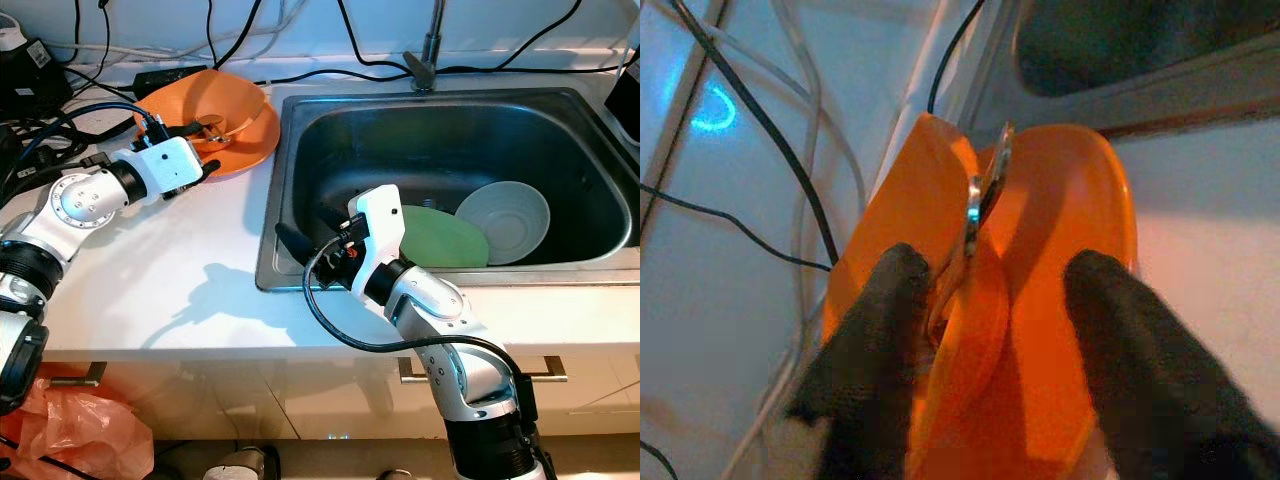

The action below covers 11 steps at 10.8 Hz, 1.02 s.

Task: Kitchen organization

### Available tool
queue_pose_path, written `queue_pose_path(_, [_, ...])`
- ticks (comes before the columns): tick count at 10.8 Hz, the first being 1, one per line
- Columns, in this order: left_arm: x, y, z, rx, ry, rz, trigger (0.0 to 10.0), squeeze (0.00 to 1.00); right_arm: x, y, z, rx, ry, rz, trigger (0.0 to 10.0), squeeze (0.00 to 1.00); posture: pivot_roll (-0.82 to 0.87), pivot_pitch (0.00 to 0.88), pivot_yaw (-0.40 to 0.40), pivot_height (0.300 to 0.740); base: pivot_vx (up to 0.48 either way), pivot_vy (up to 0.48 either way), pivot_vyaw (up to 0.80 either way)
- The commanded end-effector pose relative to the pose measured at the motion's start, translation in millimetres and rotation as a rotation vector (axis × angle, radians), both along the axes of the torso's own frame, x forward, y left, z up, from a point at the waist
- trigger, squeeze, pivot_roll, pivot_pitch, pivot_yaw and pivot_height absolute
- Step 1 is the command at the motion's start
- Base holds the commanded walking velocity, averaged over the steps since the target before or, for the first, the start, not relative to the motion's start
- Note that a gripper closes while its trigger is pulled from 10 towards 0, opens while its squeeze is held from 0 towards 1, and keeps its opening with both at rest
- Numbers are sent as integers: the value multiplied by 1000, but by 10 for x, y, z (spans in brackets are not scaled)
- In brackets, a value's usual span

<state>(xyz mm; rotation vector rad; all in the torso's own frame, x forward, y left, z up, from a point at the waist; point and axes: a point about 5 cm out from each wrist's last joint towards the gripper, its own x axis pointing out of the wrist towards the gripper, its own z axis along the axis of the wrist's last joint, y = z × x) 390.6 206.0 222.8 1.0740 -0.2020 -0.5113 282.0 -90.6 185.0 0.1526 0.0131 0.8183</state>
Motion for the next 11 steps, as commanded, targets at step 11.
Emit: queue_pose_path(11, [44,20,156,4,-53,32,0,0,11,-21,41,13,-13,-13,10000,0,32,104,93,740,0,0,0])
